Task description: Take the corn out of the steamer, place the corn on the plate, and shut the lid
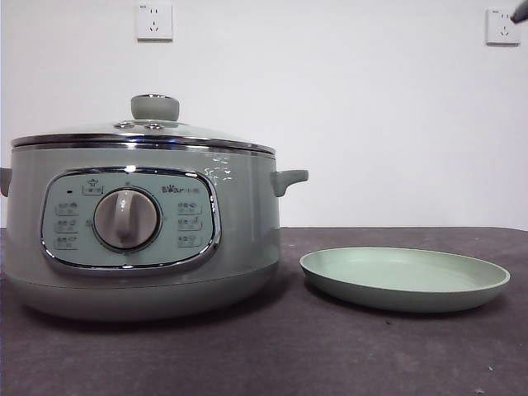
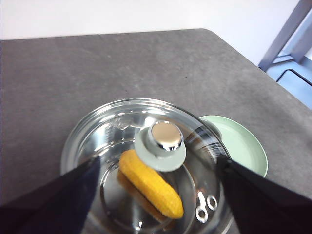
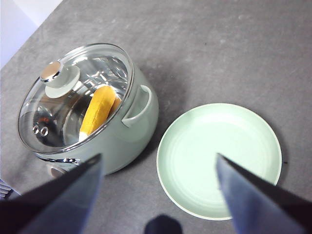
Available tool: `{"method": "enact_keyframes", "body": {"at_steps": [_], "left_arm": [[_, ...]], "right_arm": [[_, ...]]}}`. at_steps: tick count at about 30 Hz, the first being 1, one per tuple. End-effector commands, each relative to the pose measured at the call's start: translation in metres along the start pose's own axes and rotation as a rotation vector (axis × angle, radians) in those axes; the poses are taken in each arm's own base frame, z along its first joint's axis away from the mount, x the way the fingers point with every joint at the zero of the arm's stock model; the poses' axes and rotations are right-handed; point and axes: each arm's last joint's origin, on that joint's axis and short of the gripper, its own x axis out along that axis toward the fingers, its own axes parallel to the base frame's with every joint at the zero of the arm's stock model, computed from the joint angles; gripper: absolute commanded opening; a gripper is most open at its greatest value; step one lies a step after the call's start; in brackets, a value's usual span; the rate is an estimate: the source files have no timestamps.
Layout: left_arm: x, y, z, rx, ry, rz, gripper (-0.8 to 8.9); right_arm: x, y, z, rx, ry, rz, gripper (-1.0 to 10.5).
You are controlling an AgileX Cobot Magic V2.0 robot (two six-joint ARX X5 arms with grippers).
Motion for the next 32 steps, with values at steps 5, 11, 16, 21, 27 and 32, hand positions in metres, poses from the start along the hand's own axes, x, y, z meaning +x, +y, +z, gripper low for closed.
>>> {"method": "enact_keyframes", "body": {"at_steps": [5, 11, 16, 21, 27, 32], "left_arm": [[0.051, -0.001, 0.001, 0.006, 0.090, -0.016, 4.09], [0.091, -0.010, 0.001, 0.054, 0.128, 0.006, 4.08], [0.116, -0.020, 0.002, 0.098, 0.166, 0.110, 4.07], [0.142, -0.027, -0.003, 0.120, 0.202, 0.104, 4.04], [0.150, -0.026, -0.009, 0.128, 0.242, 0.156, 2.47], [0.149, -0.026, -0.010, 0.138, 0.257, 0.157, -0.09]], "right_arm": [[0.004, -0.001, 0.001, 0.015, 0.006, 0.006, 5.1], [0.004, -0.001, 0.003, 0.006, -0.010, 0.006, 5.0], [0.004, -0.001, 0.003, 0.020, -0.010, 0.006, 5.0], [0.004, -0.001, 0.003, 0.024, -0.010, 0.005, 5.0], [0.004, -0.001, 0.003, 0.024, -0.009, 0.005, 5.0], [0.004, -0.001, 0.003, 0.025, -0.009, 0.005, 5.0]]}}
